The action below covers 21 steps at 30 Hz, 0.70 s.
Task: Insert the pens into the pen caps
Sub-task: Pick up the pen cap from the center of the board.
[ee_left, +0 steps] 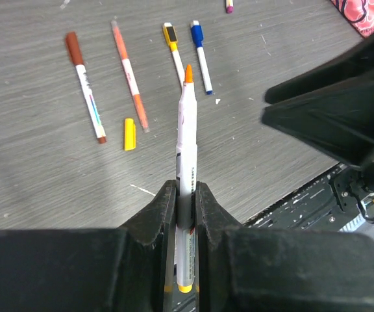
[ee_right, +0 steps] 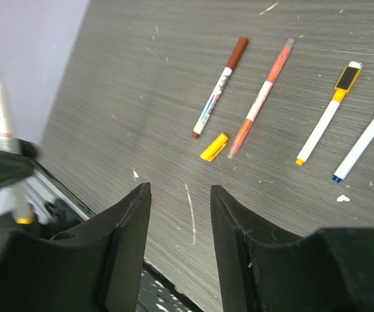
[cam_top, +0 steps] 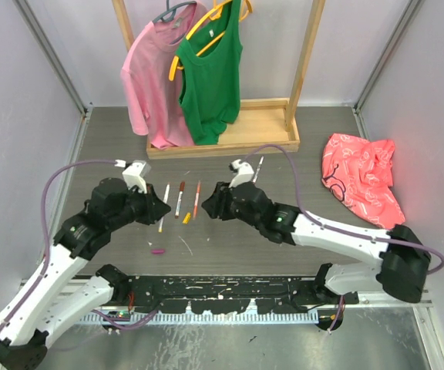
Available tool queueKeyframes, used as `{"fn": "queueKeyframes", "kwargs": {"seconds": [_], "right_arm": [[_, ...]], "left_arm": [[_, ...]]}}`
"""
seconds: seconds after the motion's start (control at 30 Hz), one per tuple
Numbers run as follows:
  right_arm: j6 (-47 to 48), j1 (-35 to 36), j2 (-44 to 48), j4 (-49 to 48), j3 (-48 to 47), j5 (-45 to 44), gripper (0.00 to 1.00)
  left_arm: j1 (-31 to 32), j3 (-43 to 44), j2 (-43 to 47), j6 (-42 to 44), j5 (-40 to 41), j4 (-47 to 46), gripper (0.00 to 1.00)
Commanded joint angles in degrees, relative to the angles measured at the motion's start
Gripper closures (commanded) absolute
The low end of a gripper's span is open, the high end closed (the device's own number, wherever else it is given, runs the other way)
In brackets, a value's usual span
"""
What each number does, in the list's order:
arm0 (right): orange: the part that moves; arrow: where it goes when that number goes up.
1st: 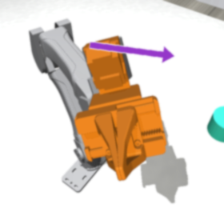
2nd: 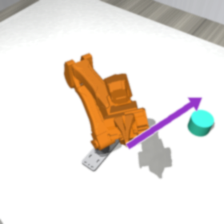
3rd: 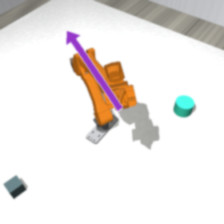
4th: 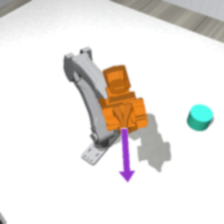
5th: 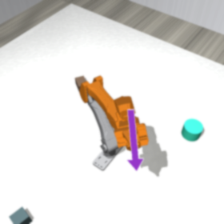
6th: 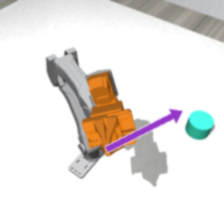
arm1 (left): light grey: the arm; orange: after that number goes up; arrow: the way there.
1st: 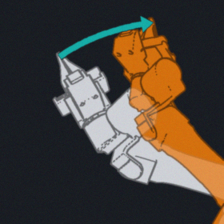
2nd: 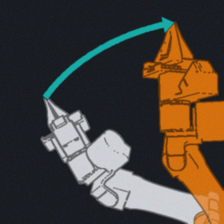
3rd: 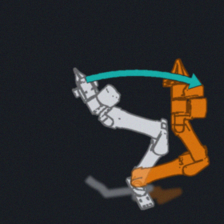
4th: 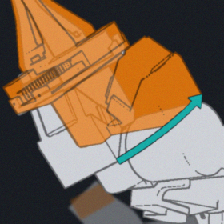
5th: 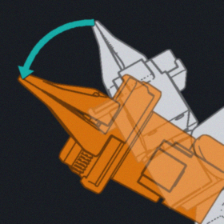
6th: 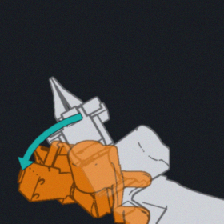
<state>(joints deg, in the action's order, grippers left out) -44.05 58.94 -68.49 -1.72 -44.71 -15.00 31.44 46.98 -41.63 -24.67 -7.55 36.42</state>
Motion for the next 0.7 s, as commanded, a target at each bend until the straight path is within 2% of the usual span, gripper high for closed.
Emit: {"fn": "queueKeyframes", "kwargs": {"seconds": [0.0, 0.17, 0.37, 0.5, 0.67], "right_arm": [[14.32, -0.22, -7.44, 4.45, -7.46, 8.95, 0.52], [25.98, -0.23, -19.07, 9.41, -17.18, 15.99, 0.51], [32.08, -0.17, -30.47, 11.62, -25.89, 22.13, 0.59], [37.22, -0.22, -37.14, 14.28, -32.08, 24.60, 0.55], [40.69, -0.14, -43.94, 18.11, -38.61, 22.66, 0.49]], "left_arm": [[-0.22, 4.27, 5.58, 4.82, 4.90, 5.68, 1.00], [-0.24, 3.49, 13.91, 4.74, 8.98, 7.14, 1.00], [-0.17, 2.06, 21.99, 2.99, 14.51, 8.66, 1.00], [-0.16, 2.05, 23.36, 2.75, 17.18, 9.53, 1.00], [-0.15, 1.52, 24.31, 2.27, 18.62, 9.35, 1.00]]}}
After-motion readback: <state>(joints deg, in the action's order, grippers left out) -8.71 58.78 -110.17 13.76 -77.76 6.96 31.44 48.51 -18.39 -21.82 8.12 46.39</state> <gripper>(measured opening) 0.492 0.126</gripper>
